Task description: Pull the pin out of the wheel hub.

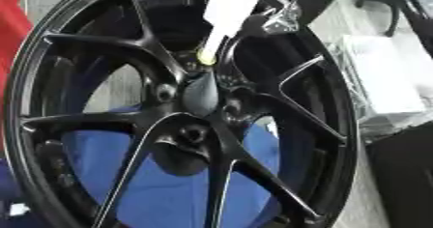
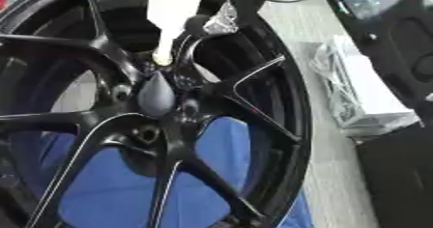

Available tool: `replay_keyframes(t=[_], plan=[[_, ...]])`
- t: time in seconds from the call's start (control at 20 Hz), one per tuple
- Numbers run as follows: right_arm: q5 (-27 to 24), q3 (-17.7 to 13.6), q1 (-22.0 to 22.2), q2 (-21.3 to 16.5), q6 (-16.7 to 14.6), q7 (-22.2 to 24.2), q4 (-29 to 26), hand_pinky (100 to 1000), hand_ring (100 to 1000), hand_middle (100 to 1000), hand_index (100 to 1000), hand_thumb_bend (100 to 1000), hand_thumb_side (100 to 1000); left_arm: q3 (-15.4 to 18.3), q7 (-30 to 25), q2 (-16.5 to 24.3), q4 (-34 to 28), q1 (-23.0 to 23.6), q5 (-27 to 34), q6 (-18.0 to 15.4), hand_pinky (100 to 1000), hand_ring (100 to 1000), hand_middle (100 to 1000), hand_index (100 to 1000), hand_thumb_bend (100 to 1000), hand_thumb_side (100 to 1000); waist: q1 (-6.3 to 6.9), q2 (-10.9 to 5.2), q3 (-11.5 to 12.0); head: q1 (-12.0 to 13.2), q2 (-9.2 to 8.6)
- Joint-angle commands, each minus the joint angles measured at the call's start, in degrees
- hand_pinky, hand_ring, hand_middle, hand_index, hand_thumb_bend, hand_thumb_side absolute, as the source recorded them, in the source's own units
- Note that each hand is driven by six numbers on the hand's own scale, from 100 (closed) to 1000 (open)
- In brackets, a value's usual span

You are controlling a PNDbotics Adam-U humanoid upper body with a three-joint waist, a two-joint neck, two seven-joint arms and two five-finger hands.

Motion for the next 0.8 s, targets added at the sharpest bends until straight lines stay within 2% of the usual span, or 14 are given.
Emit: replay_keyframes(t=[0.05,0.35,0.6,0.8], plan=[[-1.8,-3.4,-0.5,-3.6,0.9,-1.1,-1.8,829,666,393,431,100,100,0.6,0.2,1.0,-1.2,0.1,0.2,0.0,832,644,618,742,268,670,0.77,-2.19,-0.5,0.8,-0.05],[-5.5,-10.6,4.8,-9.1,3.8,-5.6,-3.9,830,660,397,439,100,100,1.1,0.6,0.7,-1.2,0.6,0.2,-0.1,832,645,618,742,269,668,2.08,-3.20,-2.8,2.7,0.69],[-4.5,-17.7,11.9,-13.7,6.5,-9.9,-4.7,834,677,419,459,100,100,1.6,1.2,0.2,-1.2,1.0,0.4,-0.3,833,645,618,743,272,663,3.80,-4.30,-5.0,4.2,1.26],[-2.0,-23.3,17.5,-15.4,8.8,-13.4,-2.4,831,668,428,469,100,100,2.2,1.7,-0.2,-1.2,1.3,0.5,-0.5,834,646,619,743,275,660,5.38,-5.08,-7.5,5.7,1.41]])
